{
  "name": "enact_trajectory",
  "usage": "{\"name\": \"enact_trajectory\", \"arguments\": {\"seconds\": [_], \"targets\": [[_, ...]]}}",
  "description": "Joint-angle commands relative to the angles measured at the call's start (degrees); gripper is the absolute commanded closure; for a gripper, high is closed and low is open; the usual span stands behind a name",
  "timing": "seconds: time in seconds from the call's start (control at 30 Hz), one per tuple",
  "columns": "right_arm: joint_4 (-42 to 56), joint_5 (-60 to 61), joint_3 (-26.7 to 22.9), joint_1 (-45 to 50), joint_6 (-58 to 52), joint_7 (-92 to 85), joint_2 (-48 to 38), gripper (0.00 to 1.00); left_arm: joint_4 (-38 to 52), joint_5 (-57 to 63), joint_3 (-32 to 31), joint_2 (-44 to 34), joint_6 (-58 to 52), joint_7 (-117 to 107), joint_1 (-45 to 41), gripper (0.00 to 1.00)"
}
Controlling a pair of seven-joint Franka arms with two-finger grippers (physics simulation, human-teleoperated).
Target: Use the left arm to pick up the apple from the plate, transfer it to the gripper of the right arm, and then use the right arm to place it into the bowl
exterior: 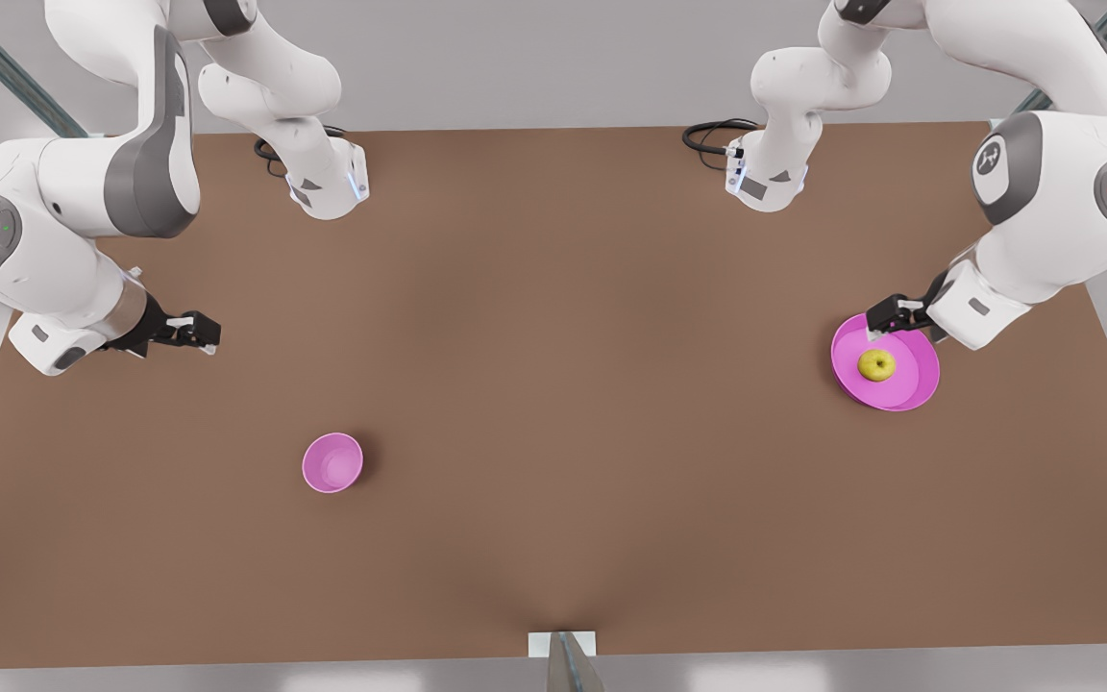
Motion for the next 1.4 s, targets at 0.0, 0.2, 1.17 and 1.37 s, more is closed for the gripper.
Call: {"name": "enact_trajectory", "arguments": {"seconds": [0.0, 0.2, 1.17, 1.37], "targets": [[0.03, 0.01, -0.05, 0.01, 0.18, -0.18, -0.06, 0.0, -0.02, -0.06, 0.04, -0.06, 0.57, 4.65, 0.07, 0.0], [0.03, 0.01, -0.05, -0.08, 0.18, -0.18, 0.02, 0.0, -26.02, -0.24, 5.92, -5.24, 20.68, 2.8, 1.21, 0.0], [0.03, 0.01, -0.05, 0.01, 0.18, -0.18, 0.02, 0.0, -50.64, -1.12, 14.98, 7.94, 53.91, 17.83, 5.17, 0.0], [0.12, 0.01, 0.04, 0.01, 0.18, -0.18, 0.02, 0.0, -51.08, -1.12, 14.98, 10.58, 53.91, 17.83, 5.17, 0.0]]}}
